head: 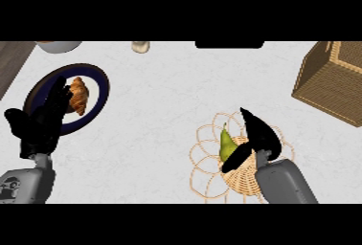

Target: Pick the pear from the placemat and place it in the basket

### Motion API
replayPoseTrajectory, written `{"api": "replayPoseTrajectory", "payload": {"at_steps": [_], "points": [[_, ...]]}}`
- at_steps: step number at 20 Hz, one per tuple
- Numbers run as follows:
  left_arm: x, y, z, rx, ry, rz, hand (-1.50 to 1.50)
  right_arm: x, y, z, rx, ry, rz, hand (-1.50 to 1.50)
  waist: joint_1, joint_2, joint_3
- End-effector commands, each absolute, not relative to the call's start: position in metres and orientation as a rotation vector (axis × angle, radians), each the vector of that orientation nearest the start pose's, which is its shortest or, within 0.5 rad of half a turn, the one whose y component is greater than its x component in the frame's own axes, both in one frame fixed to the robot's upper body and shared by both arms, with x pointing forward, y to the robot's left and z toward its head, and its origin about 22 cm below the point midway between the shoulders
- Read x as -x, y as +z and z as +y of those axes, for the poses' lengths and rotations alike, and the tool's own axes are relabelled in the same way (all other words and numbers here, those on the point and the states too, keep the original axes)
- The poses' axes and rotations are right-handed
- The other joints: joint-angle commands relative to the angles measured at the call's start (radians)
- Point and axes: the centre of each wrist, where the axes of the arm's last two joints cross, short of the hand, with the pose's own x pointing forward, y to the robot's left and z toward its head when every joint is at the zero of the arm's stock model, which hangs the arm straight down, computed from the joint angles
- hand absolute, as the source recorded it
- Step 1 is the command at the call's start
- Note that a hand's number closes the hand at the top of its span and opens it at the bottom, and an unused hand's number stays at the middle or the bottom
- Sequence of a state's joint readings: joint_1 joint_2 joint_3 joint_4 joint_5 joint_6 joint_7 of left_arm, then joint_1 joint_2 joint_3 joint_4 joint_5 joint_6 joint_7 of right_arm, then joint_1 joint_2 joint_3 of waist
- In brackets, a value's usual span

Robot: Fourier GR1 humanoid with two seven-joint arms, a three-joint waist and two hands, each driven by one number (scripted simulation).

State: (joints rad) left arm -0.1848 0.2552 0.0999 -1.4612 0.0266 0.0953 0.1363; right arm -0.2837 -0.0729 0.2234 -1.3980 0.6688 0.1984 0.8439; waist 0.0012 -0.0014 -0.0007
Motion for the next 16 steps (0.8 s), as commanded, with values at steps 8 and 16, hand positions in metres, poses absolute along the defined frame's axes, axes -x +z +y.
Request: {"api": "replayPoseTrajectory", "payload": {"at_steps": [8, 16], "points": [[-0.283, 0.047, 0.295, -0.272, -0.028, -1.507, 0.00, -0.299, 0.011, -0.152, 0.594, 0.787, -0.733, -1.50, 0.001, 0.001, 0.001], [-0.290, 0.051, 0.299, -0.284, -0.026, -1.520, 0.00, -0.288, -0.021, -0.160, 0.451, 0.926, -0.705, 1.50, 0.004, 0.003, 0.001]]}}
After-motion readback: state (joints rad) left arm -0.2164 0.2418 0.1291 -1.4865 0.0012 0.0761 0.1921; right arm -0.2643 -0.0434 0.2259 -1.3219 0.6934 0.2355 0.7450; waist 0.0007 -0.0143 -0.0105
